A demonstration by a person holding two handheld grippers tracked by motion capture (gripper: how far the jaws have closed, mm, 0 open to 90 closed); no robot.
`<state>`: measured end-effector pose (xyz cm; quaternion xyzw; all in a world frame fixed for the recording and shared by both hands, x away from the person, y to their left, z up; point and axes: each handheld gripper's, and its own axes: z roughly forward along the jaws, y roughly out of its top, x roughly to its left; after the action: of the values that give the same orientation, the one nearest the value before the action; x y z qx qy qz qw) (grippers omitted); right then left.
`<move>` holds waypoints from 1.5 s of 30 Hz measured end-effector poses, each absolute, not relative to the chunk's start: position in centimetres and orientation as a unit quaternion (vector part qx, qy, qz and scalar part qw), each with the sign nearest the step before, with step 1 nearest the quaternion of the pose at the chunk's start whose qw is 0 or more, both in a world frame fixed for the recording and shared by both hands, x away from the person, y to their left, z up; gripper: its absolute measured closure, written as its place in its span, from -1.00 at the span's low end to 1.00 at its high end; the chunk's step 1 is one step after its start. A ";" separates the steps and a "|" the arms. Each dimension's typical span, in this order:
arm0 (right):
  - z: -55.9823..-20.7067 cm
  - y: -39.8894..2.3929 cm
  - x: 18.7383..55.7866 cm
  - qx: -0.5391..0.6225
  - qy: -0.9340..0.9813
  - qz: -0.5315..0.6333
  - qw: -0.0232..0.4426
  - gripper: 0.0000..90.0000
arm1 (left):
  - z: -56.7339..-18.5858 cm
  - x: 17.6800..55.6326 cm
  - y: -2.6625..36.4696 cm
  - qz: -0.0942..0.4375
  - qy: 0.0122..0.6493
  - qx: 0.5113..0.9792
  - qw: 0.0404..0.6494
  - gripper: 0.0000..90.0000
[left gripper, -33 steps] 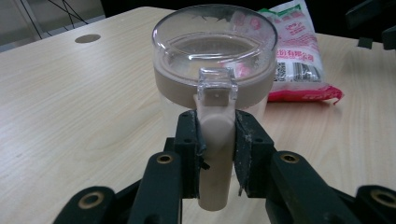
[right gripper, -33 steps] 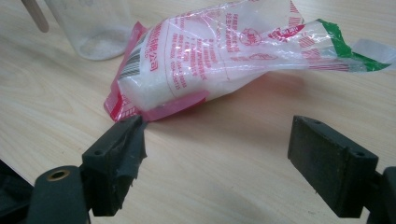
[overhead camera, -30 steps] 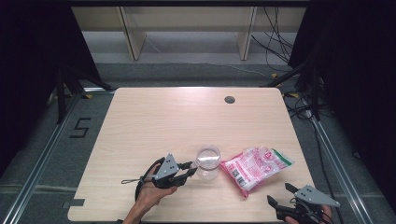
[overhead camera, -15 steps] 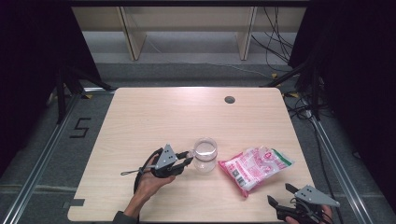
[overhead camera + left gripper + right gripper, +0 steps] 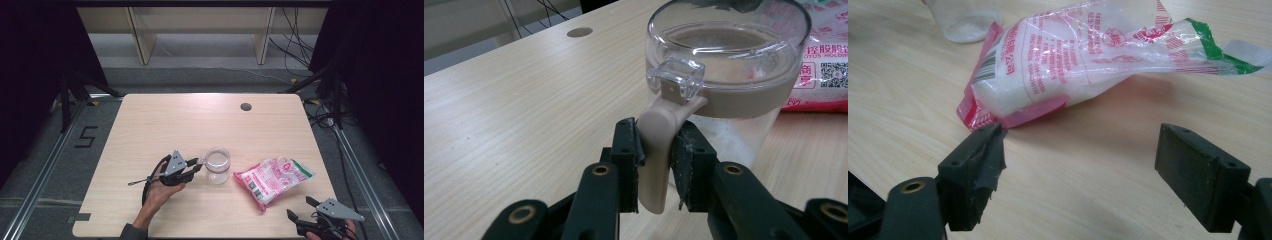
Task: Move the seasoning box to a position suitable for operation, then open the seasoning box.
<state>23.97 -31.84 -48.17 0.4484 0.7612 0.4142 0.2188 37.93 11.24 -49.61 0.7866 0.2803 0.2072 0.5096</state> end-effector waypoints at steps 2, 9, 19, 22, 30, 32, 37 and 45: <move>-48.1 -31.9 24.0 0.446 0.763 0.413 0.221 -0.54 | -49.6 38.0 11.4 0.212 0.280 0.788 0.506 0.63; -48.2 -32.0 24.1 0.448 0.759 0.418 0.220 -0.54 | -49.6 38.0 12.0 0.205 0.293 0.783 0.509 0.64; -48.1 -32.2 23.8 0.457 0.754 0.421 0.213 -0.54 | -48.5 37.2 12.9 0.182 0.300 0.785 0.511 0.06; -48.2 -32.1 23.8 0.455 0.756 0.420 0.213 -0.54 | -47.9 37.1 13.1 0.172 0.306 0.781 0.516 -0.09; -48.1 -32.4 23.8 0.448 0.757 0.417 0.228 -0.55 | -46.6 36.4 12.5 0.154 0.298 0.790 0.513 -0.08; -48.2 -32.4 23.8 0.450 0.756 0.425 0.214 -0.55 | -46.2 36.1 12.2 0.154 0.300 0.788 0.516 -0.07; -48.0 -32.2 23.5 0.471 0.748 0.418 0.209 -0.56 | -45.6 35.8 12.2 0.176 0.280 0.790 0.516 0.38; -48.1 -32.5 23.8 0.454 0.755 0.416 0.225 -0.56 | -44.4 35.4 12.1 0.207 0.287 0.775 0.524 0.95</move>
<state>23.79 -32.46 -48.10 0.4540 0.7555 0.4156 0.2245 35.45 12.14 -44.44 0.7747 0.2868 0.2068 0.5243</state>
